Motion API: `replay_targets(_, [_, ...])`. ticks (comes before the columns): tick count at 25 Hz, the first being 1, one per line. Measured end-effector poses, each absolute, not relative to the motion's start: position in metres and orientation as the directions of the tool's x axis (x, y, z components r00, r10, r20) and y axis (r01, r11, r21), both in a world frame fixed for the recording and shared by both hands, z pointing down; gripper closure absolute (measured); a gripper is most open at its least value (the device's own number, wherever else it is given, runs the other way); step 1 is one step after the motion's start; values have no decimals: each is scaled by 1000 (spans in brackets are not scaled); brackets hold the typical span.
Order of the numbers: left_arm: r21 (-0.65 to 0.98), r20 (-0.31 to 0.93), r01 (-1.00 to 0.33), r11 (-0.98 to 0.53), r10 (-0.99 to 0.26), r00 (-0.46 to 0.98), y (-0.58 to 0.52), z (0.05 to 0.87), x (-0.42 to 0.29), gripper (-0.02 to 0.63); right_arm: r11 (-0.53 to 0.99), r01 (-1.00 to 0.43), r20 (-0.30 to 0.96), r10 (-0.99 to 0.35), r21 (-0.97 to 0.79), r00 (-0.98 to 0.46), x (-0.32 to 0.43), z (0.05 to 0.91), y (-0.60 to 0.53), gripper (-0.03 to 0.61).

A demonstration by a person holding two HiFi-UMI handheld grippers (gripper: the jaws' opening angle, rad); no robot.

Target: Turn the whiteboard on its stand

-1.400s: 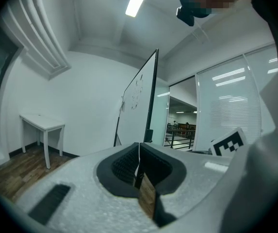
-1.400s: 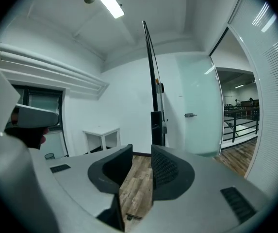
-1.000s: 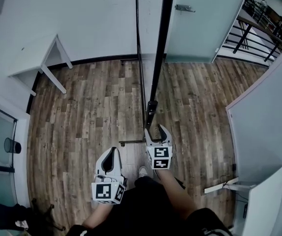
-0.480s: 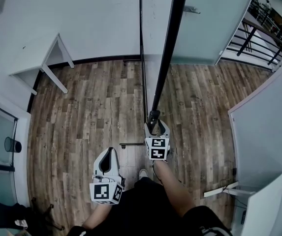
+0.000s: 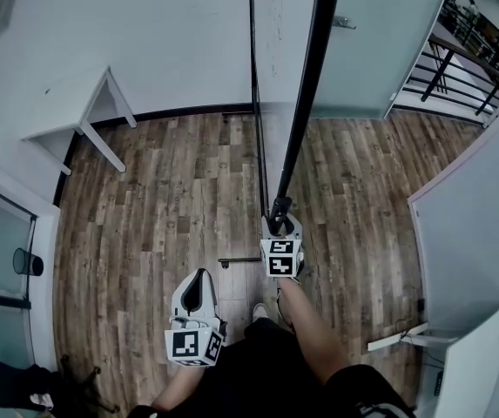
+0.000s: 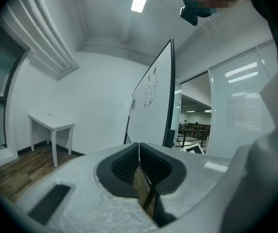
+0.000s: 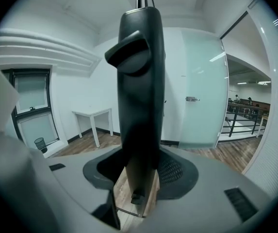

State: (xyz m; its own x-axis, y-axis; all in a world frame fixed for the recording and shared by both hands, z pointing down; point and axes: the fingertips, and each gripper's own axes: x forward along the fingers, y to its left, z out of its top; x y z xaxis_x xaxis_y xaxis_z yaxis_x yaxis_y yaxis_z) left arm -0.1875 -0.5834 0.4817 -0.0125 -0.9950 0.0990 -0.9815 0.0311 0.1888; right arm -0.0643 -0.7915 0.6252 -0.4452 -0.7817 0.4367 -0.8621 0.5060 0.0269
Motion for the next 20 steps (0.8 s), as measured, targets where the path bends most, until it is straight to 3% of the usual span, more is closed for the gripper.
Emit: replay_targets(20, [203, 84, -979, 9, -996, 9, -511, 476, -192, 594, 494, -869, 437, -788, 29, -433, -38, 626, -724, 387])
